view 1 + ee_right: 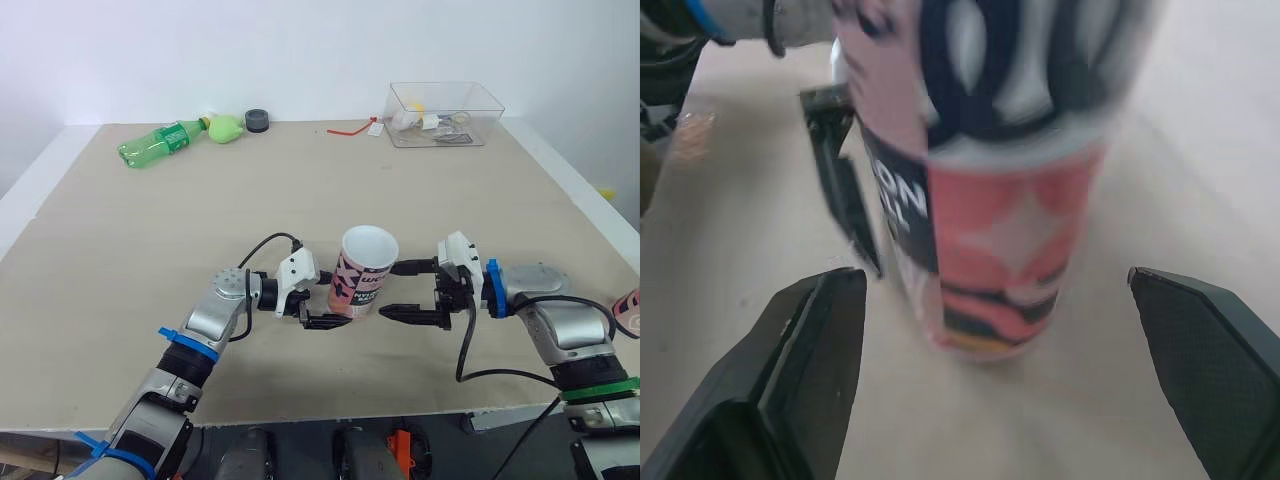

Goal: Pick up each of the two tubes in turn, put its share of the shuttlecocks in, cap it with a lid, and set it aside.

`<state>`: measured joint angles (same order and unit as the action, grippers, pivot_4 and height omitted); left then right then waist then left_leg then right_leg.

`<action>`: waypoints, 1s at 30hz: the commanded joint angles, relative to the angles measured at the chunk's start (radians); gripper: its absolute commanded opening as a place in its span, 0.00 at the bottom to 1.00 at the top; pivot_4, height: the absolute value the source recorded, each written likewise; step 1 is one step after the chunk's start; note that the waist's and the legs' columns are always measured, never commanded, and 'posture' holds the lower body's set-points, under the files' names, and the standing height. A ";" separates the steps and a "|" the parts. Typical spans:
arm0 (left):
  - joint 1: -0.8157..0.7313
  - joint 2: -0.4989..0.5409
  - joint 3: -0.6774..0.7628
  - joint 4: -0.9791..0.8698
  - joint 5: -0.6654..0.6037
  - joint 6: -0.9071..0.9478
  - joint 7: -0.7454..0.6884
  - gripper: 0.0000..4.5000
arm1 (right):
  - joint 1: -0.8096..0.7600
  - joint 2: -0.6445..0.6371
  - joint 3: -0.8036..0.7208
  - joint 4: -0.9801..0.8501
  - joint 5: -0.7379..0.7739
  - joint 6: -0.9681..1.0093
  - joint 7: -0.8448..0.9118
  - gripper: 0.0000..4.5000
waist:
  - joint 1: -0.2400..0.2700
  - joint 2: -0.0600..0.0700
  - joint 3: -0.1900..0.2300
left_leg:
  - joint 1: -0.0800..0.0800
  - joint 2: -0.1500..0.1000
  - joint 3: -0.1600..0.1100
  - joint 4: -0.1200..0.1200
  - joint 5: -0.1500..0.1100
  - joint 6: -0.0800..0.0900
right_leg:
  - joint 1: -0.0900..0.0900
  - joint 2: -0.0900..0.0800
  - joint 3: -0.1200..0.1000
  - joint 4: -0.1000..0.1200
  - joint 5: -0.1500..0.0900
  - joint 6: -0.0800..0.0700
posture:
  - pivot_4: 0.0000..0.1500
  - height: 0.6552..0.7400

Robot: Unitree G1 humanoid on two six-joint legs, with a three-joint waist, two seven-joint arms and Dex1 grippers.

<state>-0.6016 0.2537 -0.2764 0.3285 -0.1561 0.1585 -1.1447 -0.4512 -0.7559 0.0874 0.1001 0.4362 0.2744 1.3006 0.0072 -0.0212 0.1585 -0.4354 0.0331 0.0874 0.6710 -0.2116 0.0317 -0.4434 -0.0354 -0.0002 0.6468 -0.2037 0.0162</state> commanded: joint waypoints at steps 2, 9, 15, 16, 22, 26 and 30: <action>0.009 0.044 0.018 -0.086 -0.020 -0.016 -0.022 0.99 | 0.015 0.008 -0.002 -0.069 0.006 0.017 0.008 1.00 | -0.001 0.000 0.000 | 0.000 0.000 0.000 0.000 0.000 0.000 | 0.000 0.000 0.000 0.000 0.000 0.000 | 1.00 1.00; 0.048 0.088 0.039 -0.156 -0.055 -0.004 -0.029 0.99 | 0.033 0.060 0.021 -0.082 -0.037 0.010 -0.035 1.00 | 0.000 0.000 0.000 | 0.000 0.001 -0.001 0.000 0.000 0.000 | 0.000 0.001 -0.001 0.000 0.001 0.001 | 1.00 1.00; 0.076 0.126 0.078 -0.223 -0.115 0.028 -0.036 0.99 | 0.060 0.107 0.029 -0.111 -0.053 0.005 -0.082 1.00 | 0.000 0.000 0.000 | 0.000 0.000 0.000 0.000 0.000 0.000 | 0.000 0.000 0.000 0.000 0.000 0.000 | 1.00 1.00; 0.082 0.135 0.083 -0.234 -0.123 0.035 -0.038 0.99 | 0.062 0.116 0.030 -0.115 -0.052 0.012 -0.090 1.00 | 0.000 0.000 0.000 | 0.000 0.000 0.000 0.000 0.000 0.000 | 0.000 0.000 0.000 0.000 0.000 0.001 | 1.00 1.00; 0.128 0.188 0.126 -0.309 -0.199 0.092 -0.060 0.99 | 0.063 0.165 0.041 -0.101 -0.070 0.012 -0.128 1.00 | 0.000 -0.001 0.000 | 0.001 0.000 0.000 0.000 0.000 0.000 | 0.001 0.000 -0.001 0.000 0.000 0.000 | 1.00 1.00; 0.165 0.228 0.128 -0.341 -0.214 0.110 -0.063 0.99 | 0.060 0.201 0.044 -0.090 -0.077 0.005 -0.145 1.00 | -0.001 -0.001 0.000 | 0.001 0.001 0.000 0.000 0.000 0.000 | 0.001 0.000 0.000 0.000 0.000 0.000 | 1.00 1.00; 0.182 0.243 0.124 -0.354 -0.214 0.116 -0.055 0.99 | 0.053 0.213 0.061 -0.075 -0.083 -0.007 -0.134 1.00 | 0.000 -0.001 0.000 | 0.002 0.000 0.000 0.000 0.000 0.000 | 0.001 0.000 0.000 0.000 0.000 0.000 | 1.00 1.00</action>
<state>-0.4206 0.4899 -0.1674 0.0186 -0.3538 0.2715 -1.2036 -0.3856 -0.5470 0.1528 0.0284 0.3515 0.2863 1.1583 0.0067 -0.0218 0.1585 -0.4338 0.0333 0.0876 0.6710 -0.2117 0.0317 -0.4420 -0.0358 -0.0004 0.6470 -0.2038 0.0164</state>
